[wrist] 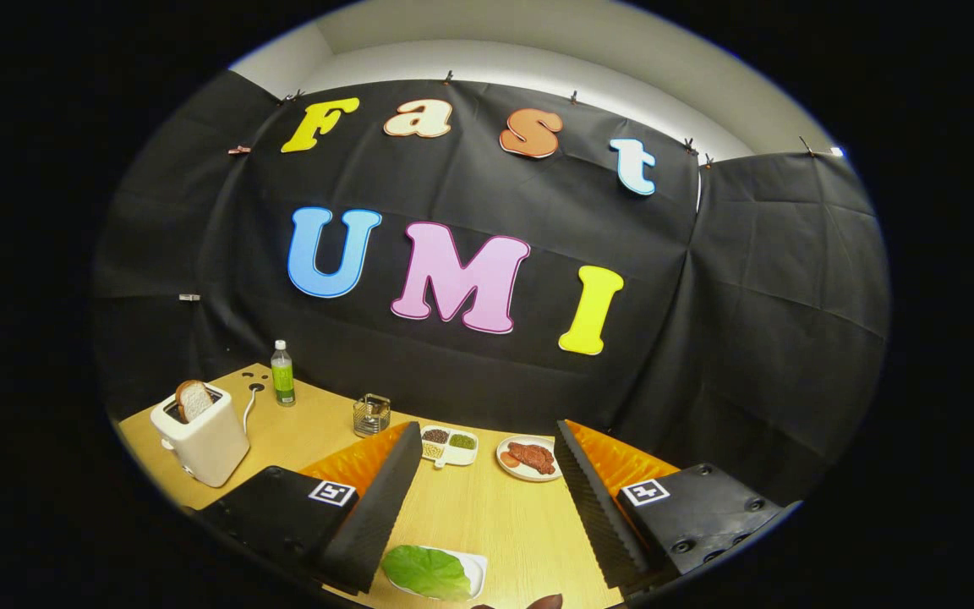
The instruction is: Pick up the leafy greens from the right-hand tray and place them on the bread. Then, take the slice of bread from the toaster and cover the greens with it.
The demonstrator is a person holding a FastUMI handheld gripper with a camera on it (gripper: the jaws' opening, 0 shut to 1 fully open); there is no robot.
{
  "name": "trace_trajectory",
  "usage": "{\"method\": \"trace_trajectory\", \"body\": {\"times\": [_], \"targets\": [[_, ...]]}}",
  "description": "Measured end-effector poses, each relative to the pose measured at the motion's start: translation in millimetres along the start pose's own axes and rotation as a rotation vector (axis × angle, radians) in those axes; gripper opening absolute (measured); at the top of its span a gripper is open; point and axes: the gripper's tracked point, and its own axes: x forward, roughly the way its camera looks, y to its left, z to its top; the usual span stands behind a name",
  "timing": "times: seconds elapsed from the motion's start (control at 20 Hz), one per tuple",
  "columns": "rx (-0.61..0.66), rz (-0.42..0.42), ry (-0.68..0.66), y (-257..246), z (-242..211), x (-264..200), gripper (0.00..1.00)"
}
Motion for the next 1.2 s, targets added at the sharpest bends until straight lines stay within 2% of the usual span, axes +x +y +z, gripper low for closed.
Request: {"method": "trace_trajectory", "body": {"times": [0.1, 0.25, 0.55, 0.75, 1.0, 1.2], "targets": [[0.014, 0.036, 0.017, 5, -6, 1, 0.98], [0.064, 0.169, 0.081, 29, -24, 3, 0.98], [-0.023, 0.371, 0.37, 54, -131, 4, 0.97], [-0.12, 0.447, 0.534, 60, -210, 1, 0.95], [-0.195, 0.499, 0.686, 63, -278, -2, 0.81], [-0.202, 0.535, 0.792, 70, -326, -1, 0.7]]}}
